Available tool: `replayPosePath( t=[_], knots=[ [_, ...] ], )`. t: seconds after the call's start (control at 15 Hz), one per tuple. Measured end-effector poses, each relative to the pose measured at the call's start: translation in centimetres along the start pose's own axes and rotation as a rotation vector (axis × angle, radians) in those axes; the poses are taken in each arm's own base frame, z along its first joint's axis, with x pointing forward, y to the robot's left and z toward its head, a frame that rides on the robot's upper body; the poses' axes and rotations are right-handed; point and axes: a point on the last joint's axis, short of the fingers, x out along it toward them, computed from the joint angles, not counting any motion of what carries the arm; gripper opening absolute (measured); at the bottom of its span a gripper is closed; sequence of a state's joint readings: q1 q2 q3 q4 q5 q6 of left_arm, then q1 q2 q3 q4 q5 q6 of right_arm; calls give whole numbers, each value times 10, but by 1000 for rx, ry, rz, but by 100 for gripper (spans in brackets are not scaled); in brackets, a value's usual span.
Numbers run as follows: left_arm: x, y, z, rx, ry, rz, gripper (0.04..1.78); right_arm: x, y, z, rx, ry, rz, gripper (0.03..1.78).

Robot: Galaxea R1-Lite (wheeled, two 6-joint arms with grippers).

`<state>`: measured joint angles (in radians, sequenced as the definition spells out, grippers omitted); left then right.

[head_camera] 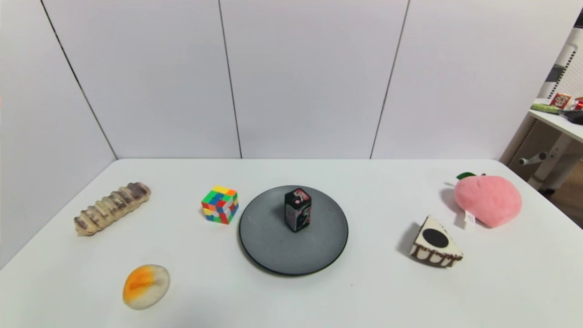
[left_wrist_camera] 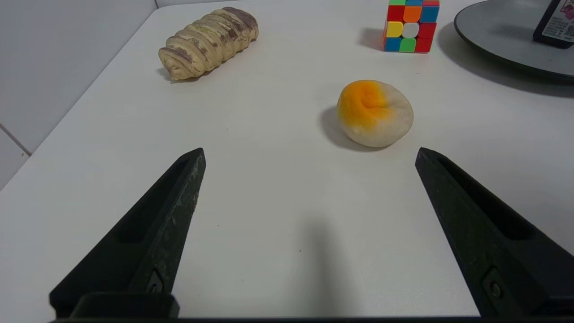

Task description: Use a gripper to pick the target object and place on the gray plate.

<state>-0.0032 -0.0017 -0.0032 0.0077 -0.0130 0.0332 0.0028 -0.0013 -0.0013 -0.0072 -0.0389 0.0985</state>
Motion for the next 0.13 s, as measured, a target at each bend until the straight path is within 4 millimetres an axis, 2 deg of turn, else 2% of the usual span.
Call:
replayPosePath(
  t=[0.13],
  knots=[
    [0,0,0,0,0,0,169,0,0,0,-1,2,-1,171]
  ],
)
